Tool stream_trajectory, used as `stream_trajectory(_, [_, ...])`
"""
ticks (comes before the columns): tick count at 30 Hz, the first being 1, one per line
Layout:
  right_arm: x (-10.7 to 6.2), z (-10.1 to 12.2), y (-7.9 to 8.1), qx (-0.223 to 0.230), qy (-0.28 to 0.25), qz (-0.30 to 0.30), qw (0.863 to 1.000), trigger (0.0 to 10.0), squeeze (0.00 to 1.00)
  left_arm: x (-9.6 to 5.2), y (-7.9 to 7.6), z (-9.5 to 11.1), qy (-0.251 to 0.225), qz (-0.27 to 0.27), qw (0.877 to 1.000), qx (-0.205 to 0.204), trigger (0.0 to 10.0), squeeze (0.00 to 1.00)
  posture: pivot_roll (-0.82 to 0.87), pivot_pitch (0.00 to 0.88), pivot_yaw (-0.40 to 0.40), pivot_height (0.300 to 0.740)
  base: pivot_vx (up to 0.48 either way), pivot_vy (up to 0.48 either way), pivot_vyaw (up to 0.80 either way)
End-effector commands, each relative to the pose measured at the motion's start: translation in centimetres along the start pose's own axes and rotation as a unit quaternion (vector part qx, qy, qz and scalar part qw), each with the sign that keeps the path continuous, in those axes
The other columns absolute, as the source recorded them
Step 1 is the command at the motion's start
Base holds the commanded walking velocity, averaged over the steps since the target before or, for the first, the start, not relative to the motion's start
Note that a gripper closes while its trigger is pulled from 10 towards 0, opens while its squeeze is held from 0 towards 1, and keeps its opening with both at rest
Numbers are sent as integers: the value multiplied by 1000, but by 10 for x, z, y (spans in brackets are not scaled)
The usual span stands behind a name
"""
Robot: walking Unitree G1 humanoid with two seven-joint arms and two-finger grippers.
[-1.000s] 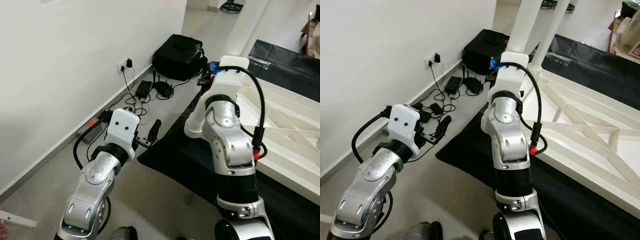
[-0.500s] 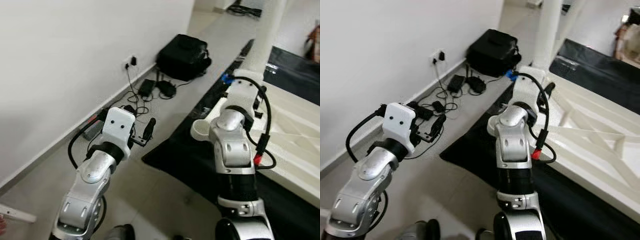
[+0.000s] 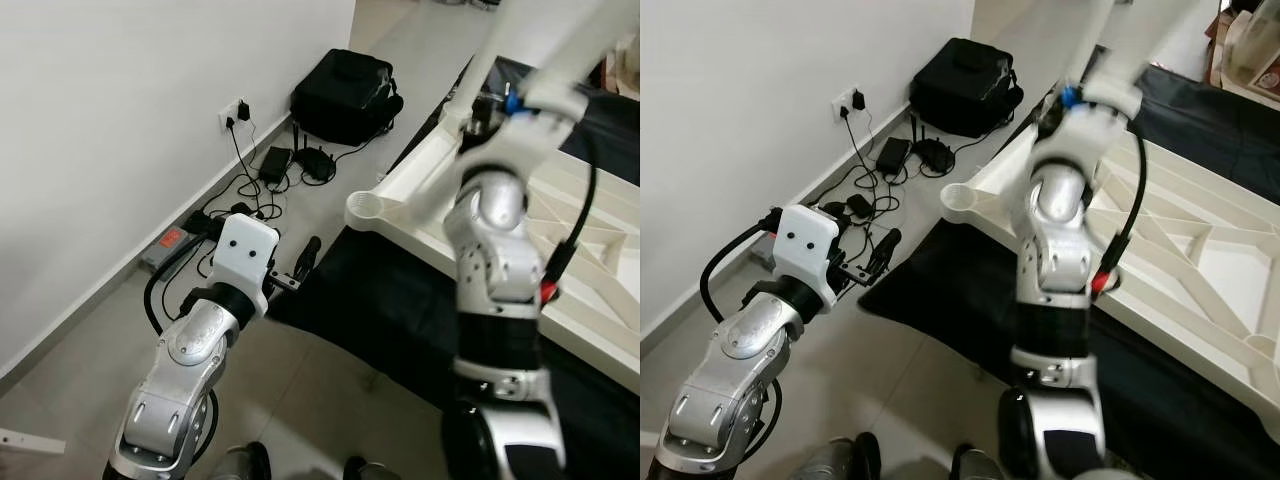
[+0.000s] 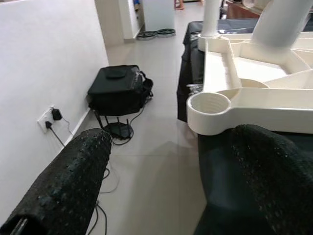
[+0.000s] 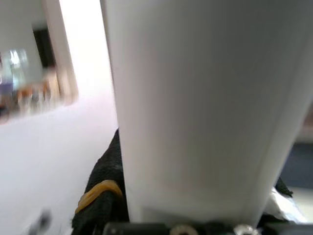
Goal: Building children table
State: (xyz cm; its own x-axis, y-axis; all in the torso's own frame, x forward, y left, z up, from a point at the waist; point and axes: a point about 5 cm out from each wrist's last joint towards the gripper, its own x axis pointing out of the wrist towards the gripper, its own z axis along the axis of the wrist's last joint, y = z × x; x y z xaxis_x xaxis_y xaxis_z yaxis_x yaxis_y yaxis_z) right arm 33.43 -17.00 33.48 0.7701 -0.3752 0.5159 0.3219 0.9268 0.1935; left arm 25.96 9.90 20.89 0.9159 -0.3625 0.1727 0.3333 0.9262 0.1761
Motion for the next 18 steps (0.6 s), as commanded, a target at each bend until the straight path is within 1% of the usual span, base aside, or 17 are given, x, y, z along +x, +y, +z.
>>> stream_trajectory(1, [0,4,-8,-30,-16,-28,999,10000,0,0,-1,-2,4,0,1000,3,10000,0,123,179,-82,740,0,0,0])
stream_trajectory(2, [2,8,-13,-67,-34,-46,996,10000,0,1,0,-2,3,0,1000,3,10000,0,121,179,-81,740,0,0,0])
stream_trajectory(3, [2,8,-13,-67,-34,-46,996,10000,0,1,0,-2,3,0,1000,3,10000,0,121,179,-81,740,0,0,0])
stream_trajectory(4, [2,11,-15,-86,-53,-43,994,10000,0,1,0,-2,3,1,1000,3,10000,0,121,179,-81,740,0,0,0])
stream_trajectory(5, [2,11,-15,-86,-53,-43,994,10000,0,1,0,-2,3,1,1000,3,10000,0,121,179,-81,740,0,0,0])
stream_trajectory(6, [0,14,-6,-58,-67,9,996,10000,0,1,0,-2,3,2,1000,3,10000,0,124,177,-82,740,0,0,0])
stream_trajectory(7, [0,14,-6,-58,-67,9,996,10000,0,1,0,-2,3,2,1000,3,10000,0,124,177,-82,740,0,0,0])
stream_trajectory(8, [-1,16,1,-33,-78,48,995,10000,0,1,1,-2,3,2,1000,4,10000,0,124,177,-82,740,0,0,0])
stream_trajectory(9, [-1,16,1,-33,-78,48,995,10000,0,1,1,-2,3,2,1000,4,10000,0,124,177,-82,740,0,0,0])
stream_trajectory(10, [-5,11,13,44,-56,111,991,10000,0,1,1,-2,3,2,1000,4,10000,0,125,177,-81,740,0,0,0])
stream_trajectory(12, [-5,11,13,44,-56,111,991,10000,0,1,1,-2,3,2,1000,4,10000,0,125,177,-81,740,0,0,0])
stream_trajectory(13, [-11,6,24,117,-31,163,979,10000,0,1,1,-2,3,2,1000,4,10000,0,124,176,-77,740,0,0,0])
stream_trajectory(14, [-16,2,32,169,-13,194,966,10000,0,2,1,-2,3,1,1000,4,10000,0,128,175,-78,740,0,0,0])
stream_trajectory(15, [-19,-1,37,196,-8,217,956,10000,0,2,1,-3,3,0,1000,4,10000,0,128,175,-79,740,0,0,0])
stream_trajectory(16, [-19,-1,37,196,-8,217,956,10000,0,2,1,-3,3,0,1000,4,10000,0,128,175,-79,740,0,0,0])
stream_trajectory(17, [-21,-2,38,201,-9,226,953,10000,0,2,0,-3,4,0,1000,3,10000,0,128,175,-79,740,0,0,0])
stream_trajectory(18, [-23,-3,38,189,-18,229,955,10000,0,3,1,-4,5,1,1000,4,10000,0,129,173,-78,740,0,0,0])
